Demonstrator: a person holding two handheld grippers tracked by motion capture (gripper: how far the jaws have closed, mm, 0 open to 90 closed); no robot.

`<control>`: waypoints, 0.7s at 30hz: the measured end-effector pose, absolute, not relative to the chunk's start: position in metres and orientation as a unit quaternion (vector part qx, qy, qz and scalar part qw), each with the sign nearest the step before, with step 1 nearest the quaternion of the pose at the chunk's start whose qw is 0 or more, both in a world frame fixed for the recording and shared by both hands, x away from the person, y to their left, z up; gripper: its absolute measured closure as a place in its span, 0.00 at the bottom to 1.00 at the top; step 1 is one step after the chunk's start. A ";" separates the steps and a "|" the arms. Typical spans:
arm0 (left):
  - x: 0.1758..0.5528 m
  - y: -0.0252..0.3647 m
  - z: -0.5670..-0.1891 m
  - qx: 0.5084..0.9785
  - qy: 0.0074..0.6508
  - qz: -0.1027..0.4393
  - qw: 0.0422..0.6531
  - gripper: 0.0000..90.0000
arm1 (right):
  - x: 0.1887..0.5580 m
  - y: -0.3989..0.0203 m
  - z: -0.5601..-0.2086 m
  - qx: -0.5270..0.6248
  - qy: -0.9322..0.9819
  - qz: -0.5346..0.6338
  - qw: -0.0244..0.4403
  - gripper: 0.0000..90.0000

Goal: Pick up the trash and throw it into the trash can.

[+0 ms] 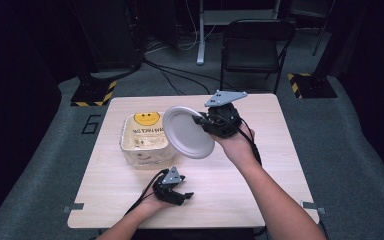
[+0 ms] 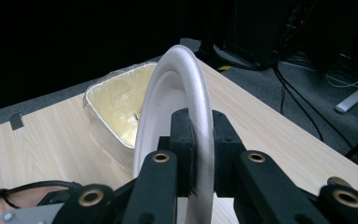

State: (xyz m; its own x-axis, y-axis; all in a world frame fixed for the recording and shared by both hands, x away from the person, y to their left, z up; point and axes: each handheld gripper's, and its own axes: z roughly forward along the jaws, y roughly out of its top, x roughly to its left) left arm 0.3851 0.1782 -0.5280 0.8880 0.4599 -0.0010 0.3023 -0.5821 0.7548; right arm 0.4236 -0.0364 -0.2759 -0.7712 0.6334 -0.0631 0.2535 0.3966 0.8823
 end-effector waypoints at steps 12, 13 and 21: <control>0.385 0.178 -0.528 0.884 0.216 0.098 0.403 0.30 | 0.440 -0.016 -0.269 0.277 0.810 0.476 0.203 0.91; 0.385 0.178 -0.528 0.884 0.216 0.098 0.403 0.30 | 0.442 -0.014 -0.269 0.278 0.809 0.477 0.202 0.91; 0.385 0.178 -0.528 0.885 0.215 0.097 0.402 0.30 | 0.452 0.005 -0.268 0.279 0.809 0.478 0.199 0.91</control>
